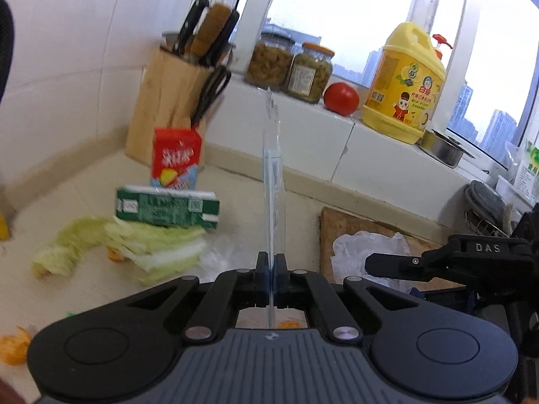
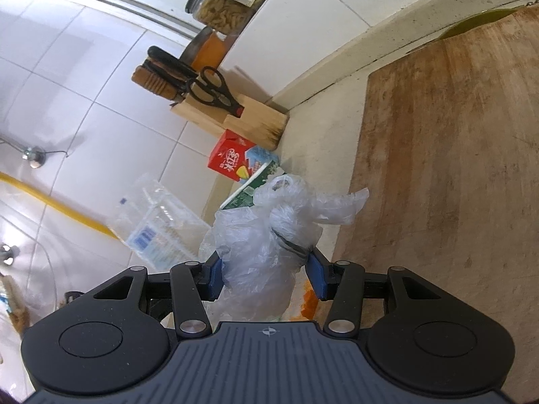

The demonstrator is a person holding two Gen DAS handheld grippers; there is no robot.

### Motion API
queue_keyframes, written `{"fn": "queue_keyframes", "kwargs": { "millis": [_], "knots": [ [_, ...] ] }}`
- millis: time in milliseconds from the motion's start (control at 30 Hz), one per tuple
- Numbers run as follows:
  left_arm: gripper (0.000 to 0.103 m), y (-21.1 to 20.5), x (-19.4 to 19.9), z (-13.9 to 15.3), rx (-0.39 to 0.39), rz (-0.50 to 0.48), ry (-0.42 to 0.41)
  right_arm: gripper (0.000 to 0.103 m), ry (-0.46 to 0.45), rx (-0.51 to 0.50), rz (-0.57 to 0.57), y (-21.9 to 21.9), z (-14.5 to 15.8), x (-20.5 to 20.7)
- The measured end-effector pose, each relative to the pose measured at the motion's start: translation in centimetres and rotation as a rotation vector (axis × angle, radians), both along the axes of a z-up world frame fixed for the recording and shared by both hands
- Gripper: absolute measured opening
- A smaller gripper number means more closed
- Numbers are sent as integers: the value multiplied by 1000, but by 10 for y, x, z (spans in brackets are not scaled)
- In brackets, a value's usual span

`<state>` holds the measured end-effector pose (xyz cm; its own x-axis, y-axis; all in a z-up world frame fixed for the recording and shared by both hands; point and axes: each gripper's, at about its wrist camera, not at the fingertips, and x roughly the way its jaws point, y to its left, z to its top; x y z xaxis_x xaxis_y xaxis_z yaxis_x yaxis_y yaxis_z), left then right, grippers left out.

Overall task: Collect trash
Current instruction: 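Lift the clear packaging with the left gripper while the right lifts the bag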

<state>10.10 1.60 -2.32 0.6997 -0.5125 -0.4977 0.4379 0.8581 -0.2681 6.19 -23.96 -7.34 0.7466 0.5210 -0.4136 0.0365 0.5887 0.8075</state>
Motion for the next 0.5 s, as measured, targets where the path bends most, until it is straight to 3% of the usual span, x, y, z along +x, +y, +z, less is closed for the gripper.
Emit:
{"fn": "queue_keyframes", "kwargs": {
  "millis": [500],
  "knots": [
    [3,38,-42,15,-1,65,-74,57,-18,-55,94,39,20,2]
  ]
}}
